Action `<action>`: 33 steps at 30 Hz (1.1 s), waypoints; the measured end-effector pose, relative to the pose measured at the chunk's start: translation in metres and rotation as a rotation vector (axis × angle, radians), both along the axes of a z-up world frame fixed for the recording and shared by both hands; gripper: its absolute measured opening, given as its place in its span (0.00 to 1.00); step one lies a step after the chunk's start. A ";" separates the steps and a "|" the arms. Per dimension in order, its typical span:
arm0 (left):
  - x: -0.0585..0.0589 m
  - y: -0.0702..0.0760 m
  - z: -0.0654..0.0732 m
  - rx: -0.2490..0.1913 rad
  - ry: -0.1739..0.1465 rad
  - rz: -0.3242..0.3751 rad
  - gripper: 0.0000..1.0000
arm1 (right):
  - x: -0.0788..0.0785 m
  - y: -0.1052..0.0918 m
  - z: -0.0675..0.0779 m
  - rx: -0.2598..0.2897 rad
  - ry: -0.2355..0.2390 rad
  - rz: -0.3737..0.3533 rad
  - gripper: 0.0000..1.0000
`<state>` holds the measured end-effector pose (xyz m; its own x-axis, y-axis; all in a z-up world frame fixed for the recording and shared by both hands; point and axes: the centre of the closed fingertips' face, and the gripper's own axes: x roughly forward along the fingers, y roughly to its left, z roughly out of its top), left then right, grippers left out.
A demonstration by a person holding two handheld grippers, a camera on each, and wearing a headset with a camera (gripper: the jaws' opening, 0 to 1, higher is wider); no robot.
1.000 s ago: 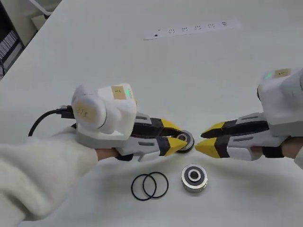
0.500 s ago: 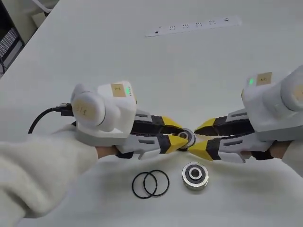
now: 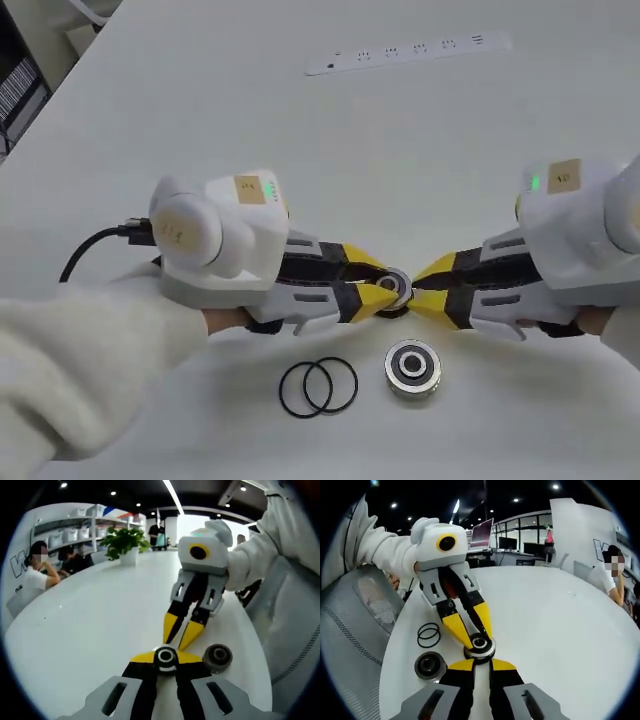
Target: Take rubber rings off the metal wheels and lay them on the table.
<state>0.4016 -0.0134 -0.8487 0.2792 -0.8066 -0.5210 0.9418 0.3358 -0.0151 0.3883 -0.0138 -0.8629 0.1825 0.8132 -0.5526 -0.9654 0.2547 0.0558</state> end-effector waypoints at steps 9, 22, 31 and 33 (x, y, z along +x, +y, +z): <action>-0.001 0.001 0.001 -0.002 0.006 -0.001 0.13 | 0.002 0.001 -0.001 -0.010 0.046 0.028 0.08; -0.003 0.002 0.001 0.013 0.011 -0.018 0.13 | -0.003 0.003 -0.002 -0.090 0.013 0.066 0.03; -0.008 0.001 0.001 0.031 -0.012 -0.047 0.13 | 0.005 -0.003 0.002 -0.145 -0.082 0.045 0.00; -0.008 0.001 0.001 0.033 -0.012 -0.046 0.13 | 0.004 -0.004 0.003 -0.144 -0.092 0.037 0.00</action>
<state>0.3938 -0.0125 -0.8477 0.2485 -0.8012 -0.5444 0.9564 0.2921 0.0066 0.3927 -0.0174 -0.8598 0.2088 0.7339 -0.6464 -0.9737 0.2175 -0.0676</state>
